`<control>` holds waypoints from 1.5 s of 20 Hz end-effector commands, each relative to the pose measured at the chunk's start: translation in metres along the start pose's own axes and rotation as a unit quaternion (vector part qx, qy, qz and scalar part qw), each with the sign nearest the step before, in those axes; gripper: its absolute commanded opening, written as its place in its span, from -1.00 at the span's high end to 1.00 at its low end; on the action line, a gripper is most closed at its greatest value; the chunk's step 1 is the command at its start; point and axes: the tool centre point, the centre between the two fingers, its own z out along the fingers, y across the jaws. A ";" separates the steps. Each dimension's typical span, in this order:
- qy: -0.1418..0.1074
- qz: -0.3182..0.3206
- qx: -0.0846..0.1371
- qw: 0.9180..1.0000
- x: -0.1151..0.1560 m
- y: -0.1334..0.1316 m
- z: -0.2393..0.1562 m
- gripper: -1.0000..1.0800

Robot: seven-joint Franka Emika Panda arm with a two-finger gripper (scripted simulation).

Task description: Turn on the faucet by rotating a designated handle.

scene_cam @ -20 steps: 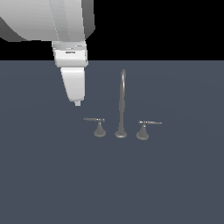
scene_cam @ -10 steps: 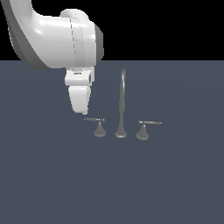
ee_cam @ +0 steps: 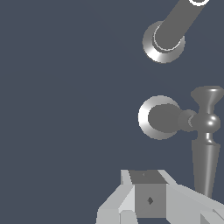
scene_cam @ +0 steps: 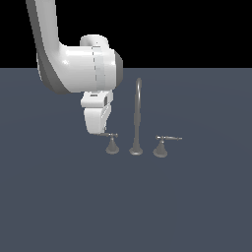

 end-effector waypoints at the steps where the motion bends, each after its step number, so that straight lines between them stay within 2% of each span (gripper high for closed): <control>1: 0.000 0.012 0.000 1.000 0.002 -0.005 0.005 1.00; 10: 0.000 0.020 0.000 1.000 0.004 -0.008 0.009 1.00; 21: -0.001 0.021 0.000 1.000 -0.016 0.030 0.009 1.00; 23: -0.003 0.021 0.007 1.000 -0.015 0.020 0.006 1.00; 30: -0.002 0.021 0.004 1.000 -0.009 0.045 0.007 1.00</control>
